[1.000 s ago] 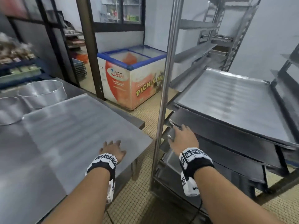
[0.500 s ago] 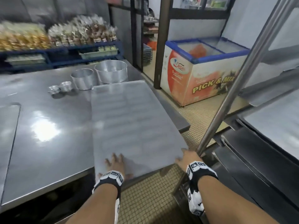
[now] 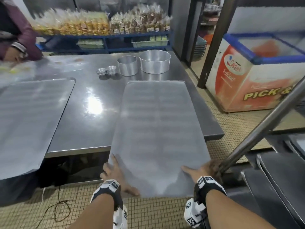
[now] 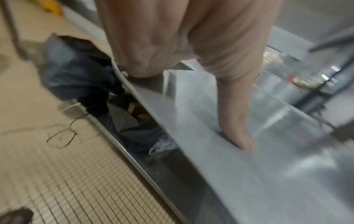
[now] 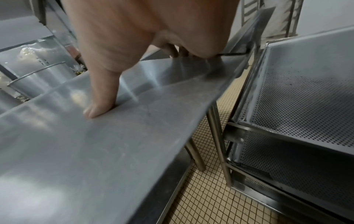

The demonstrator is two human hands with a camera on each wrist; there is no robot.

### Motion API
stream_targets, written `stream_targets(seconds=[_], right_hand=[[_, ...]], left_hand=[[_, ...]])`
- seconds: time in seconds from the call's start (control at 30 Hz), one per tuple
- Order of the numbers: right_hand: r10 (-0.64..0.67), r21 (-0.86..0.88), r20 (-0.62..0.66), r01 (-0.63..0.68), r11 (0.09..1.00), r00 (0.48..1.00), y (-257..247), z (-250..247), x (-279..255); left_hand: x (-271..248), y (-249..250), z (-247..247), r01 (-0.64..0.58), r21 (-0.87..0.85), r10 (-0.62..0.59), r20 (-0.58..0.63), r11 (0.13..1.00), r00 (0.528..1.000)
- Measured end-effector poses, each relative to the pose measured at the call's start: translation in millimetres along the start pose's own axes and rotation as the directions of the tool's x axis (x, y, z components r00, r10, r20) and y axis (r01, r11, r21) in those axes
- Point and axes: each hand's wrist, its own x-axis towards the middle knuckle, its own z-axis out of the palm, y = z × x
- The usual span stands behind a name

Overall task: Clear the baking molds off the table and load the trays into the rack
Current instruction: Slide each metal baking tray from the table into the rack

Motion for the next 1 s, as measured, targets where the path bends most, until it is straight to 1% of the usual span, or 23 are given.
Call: stream_targets(seconds=[0.03, 0.07, 0.13, 0.17, 0.23, 0.3, 0.4, 0.43, 0.47, 0.5, 0.6, 0.63, 0.7, 0.77, 0.9, 1.0], right_hand=[[0.009, 0.002, -0.016, -0.009, 1.0, 1.0, 3, 1, 1], [0.015, -0.012, -0.026, -0.015, 1.0, 1.0, 3, -4, -4], [0.012, -0.05, -0.046, -0.014, 0.999, 0.999, 0, -14, -16], [0.018, -0.05, -0.047, -0.021, 0.999, 0.999, -1, -20, -24], [0.029, -0.048, -0.036, -0.031, 0.998, 0.999, 1, -19, -27], [0.028, -0.042, 0.0, -0.028, 0.999, 1.0, 3, -13, -34], [0.05, 0.032, 0.071, -0.053, 0.998, 0.996, 25, 32, -2], [0.049, 0.053, 0.073, -0.053, 0.997, 0.996, 26, 43, 0], [0.048, 0.054, 0.079, -0.052, 0.997, 0.996, 19, 46, -14], [0.03, 0.04, 0.069, -0.033, 0.999, 0.997, 7, 42, -42], [-0.002, -0.061, 0.056, 0.006, 0.998, 0.998, -19, 39, -105], [-0.004, -0.094, 0.063, 0.01, 0.996, 0.998, -24, 44, -117], [-0.021, -0.127, 0.086, 0.031, 0.991, 0.996, -33, 59, -135], [-0.031, -0.176, 0.103, 0.049, 0.983, 0.994, -42, 78, -150], [-0.041, -0.221, 0.149, 0.074, 0.972, 0.988, -59, 107, -178], [-0.057, -0.253, 0.184, 0.103, 0.962, 0.981, -71, 127, -199]], left_hand=[[2, -5, 2, 0.037, -0.111, -0.039, -0.023, 0.993, 0.999], [5, -9, 3, 0.081, -0.247, -0.095, -0.044, 0.966, 0.994], [15, -20, 8, 0.147, -0.49, -0.192, -0.043, 0.859, 0.98], [16, -25, 9, 0.153, -0.57, -0.209, -0.033, 0.807, 0.977], [14, -35, 10, 0.156, -0.672, -0.233, -0.025, 0.724, 0.972], [5, -43, 6, 0.158, -0.712, -0.249, -0.025, 0.684, 0.968], [3, -65, 3, 0.146, -0.722, -0.248, -0.036, 0.676, 0.968], [8, -77, 4, 0.145, -0.716, -0.249, -0.042, 0.683, 0.968], [12, -90, 5, 0.145, -0.714, -0.252, -0.045, 0.685, 0.967], [14, -104, 4, 0.149, -0.715, -0.263, -0.051, 0.683, 0.963], [-13, -136, -20, 0.136, -0.729, -0.288, -0.087, 0.671, 0.954], [-21, -147, -25, 0.134, -0.737, -0.299, -0.097, 0.663, 0.949], [-31, -171, -32, 0.127, -0.757, -0.319, -0.113, 0.64, 0.941], [-39, -198, -35, 0.125, -0.79, -0.339, -0.109, 0.6, 0.935], [-41, -250, -40, 0.172, -0.835, -0.388, -0.053, 0.523, 0.92], [-34, -288, -39, 0.193, -0.834, -0.417, -0.049, 0.517, 0.908]])
